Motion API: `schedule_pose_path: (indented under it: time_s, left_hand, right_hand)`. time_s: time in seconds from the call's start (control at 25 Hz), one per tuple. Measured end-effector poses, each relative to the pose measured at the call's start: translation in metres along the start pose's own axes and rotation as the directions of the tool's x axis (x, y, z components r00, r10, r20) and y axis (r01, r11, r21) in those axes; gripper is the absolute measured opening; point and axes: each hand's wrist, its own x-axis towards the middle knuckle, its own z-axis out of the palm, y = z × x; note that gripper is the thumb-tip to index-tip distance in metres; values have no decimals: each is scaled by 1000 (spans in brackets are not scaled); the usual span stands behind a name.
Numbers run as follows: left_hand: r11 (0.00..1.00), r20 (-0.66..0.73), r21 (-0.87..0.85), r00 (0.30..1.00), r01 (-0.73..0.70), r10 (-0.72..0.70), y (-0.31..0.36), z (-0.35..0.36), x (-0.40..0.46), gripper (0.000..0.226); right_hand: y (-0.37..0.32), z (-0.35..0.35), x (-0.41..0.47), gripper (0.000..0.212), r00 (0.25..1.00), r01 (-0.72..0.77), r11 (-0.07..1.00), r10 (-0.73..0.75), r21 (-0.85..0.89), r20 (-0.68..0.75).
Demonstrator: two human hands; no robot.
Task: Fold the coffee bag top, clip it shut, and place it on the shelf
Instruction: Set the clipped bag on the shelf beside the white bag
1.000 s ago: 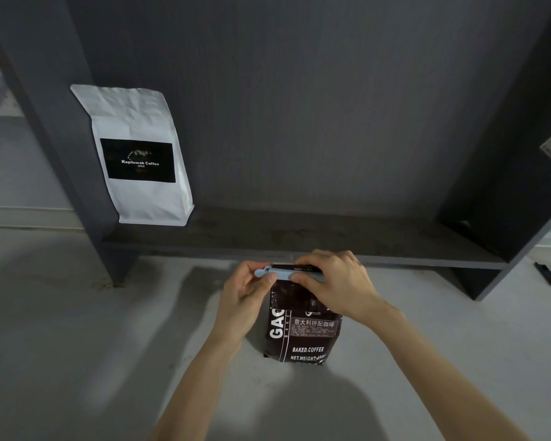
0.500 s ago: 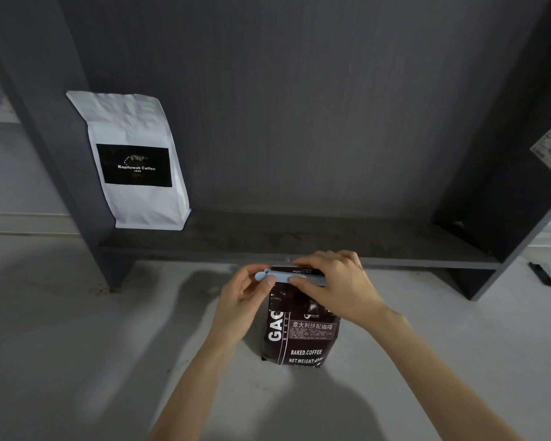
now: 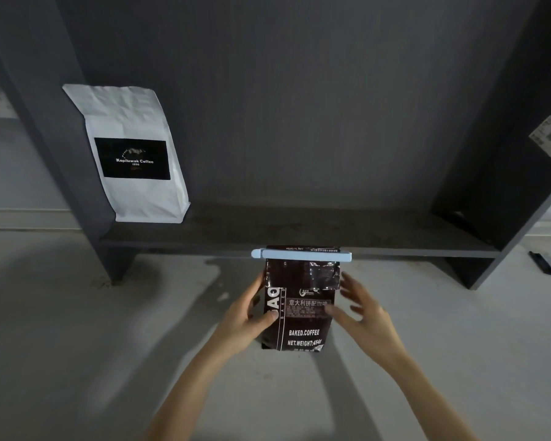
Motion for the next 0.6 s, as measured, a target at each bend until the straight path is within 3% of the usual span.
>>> schedule_pose_path:
  time_s: [0.08,0.32,0.6]
  left_hand:
    - [999,-12,-8,999,50,-51,-7,6,-3,77]
    - [997,-59,27,995,77,-75,-18,9,1,73]
    - [995,-101,95,994,-28,38,9,-13,3,78]
  right_hand:
    - [11,13,-6,54,999,-16,1000,16,8,52]
    - [10,20,-6,45,1000,-7,997,9,77,-30]
    - [-22,15,10,42,996,77,997,-76,13,-44]
